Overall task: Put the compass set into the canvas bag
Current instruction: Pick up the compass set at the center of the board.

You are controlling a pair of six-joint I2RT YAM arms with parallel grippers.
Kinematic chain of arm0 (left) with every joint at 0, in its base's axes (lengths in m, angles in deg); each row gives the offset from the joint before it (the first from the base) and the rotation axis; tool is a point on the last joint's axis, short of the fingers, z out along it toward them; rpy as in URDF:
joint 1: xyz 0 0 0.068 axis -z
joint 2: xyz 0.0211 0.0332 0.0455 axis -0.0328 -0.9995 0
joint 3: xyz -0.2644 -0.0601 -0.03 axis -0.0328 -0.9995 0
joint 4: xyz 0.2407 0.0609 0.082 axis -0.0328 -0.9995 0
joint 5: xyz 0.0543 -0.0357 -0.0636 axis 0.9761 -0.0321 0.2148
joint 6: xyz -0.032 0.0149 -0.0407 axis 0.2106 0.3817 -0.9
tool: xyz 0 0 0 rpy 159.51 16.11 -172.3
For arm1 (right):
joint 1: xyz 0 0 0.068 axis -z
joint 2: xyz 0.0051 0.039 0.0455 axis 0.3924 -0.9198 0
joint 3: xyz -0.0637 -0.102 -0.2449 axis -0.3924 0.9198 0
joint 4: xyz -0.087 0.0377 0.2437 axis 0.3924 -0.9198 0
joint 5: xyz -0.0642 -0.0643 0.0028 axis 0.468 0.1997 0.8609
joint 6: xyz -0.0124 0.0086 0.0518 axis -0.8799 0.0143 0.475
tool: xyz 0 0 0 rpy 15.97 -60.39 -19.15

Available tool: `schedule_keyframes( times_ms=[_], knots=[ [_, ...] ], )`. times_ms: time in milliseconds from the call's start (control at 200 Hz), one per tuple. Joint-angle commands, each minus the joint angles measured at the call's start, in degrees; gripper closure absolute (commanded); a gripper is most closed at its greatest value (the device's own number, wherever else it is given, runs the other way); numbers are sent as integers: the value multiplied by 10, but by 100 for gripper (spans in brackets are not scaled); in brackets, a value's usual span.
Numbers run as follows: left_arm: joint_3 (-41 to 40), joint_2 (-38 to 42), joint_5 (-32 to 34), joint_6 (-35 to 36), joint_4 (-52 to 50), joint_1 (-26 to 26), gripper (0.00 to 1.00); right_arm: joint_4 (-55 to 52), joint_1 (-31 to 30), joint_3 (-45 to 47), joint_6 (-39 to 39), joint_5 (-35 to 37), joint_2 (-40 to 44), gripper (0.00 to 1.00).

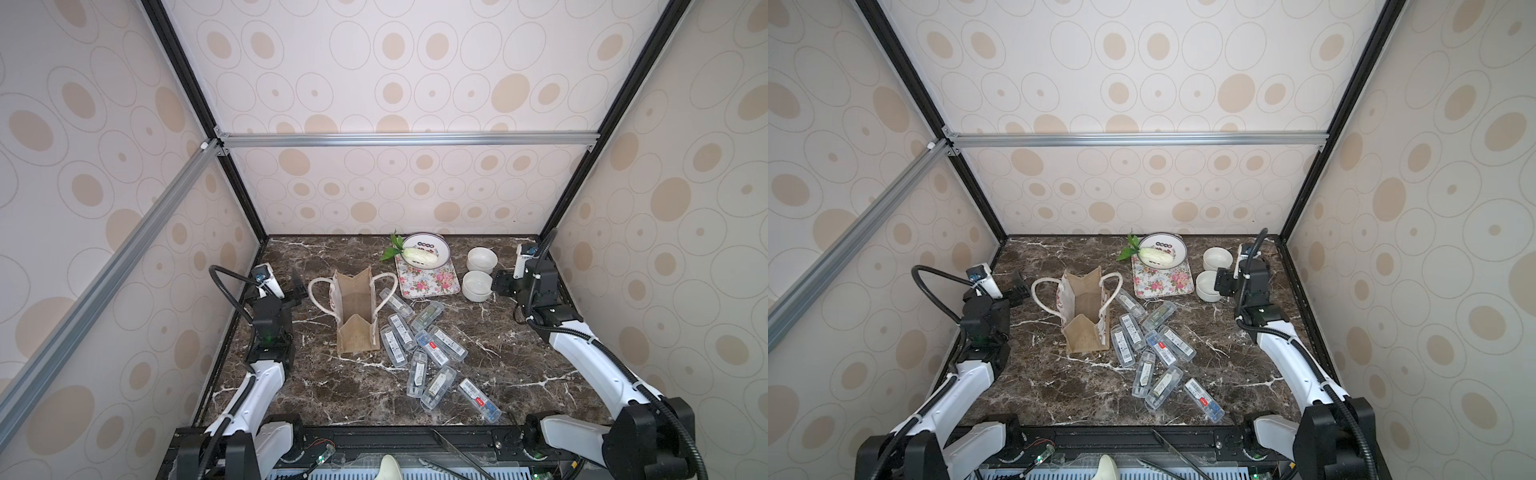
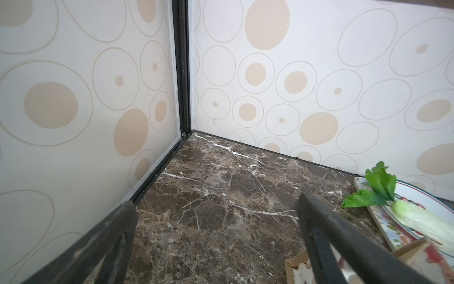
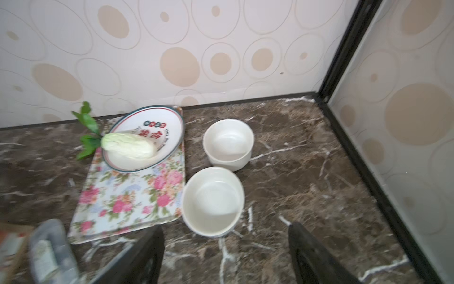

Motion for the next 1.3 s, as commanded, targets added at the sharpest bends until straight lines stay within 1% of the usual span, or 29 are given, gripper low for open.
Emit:
schedule_keyframes(
  times_ms=[0,120,230,315,365,490,635,740,905,1050,1296],
  knots=[
    [55,30,-36,-73,-221,-5,0,-203,-53,-61,41,-21,-28,22],
    [93,50,-137,-111,-277,-5,0,-270,-151,-148,-1,-15,-103,22],
    [134,39,-188,-131,-337,-6,0,-355,-215,-265,-33,-13,-209,23],
    [164,19,-211,-129,-386,-5,0,-396,-238,-340,-37,-50,-292,24],
    [182,7,-224,-113,-412,-4,0,-413,-247,-382,-37,-74,-337,27],
    [214,-10,-254,-76,-461,-3,0,-440,-262,-467,-35,-107,-425,27],
    [229,-22,-259,-46,-496,1,0,-450,-265,-525,-29,-133,-489,27],
    [225,-27,-274,-36,-495,4,0,-479,-267,-566,-36,-148,-530,27],
    [221,-25,-244,-28,-482,21,0,-505,-271,-606,-43,-160,-577,27],
    [216,-19,-213,-10,-471,42,0,-513,-270,-626,-38,-151,-606,27],
    [204,-3,-204,-13,-446,54,0,-516,-270,-656,-25,-142,-648,31]
  ],
)
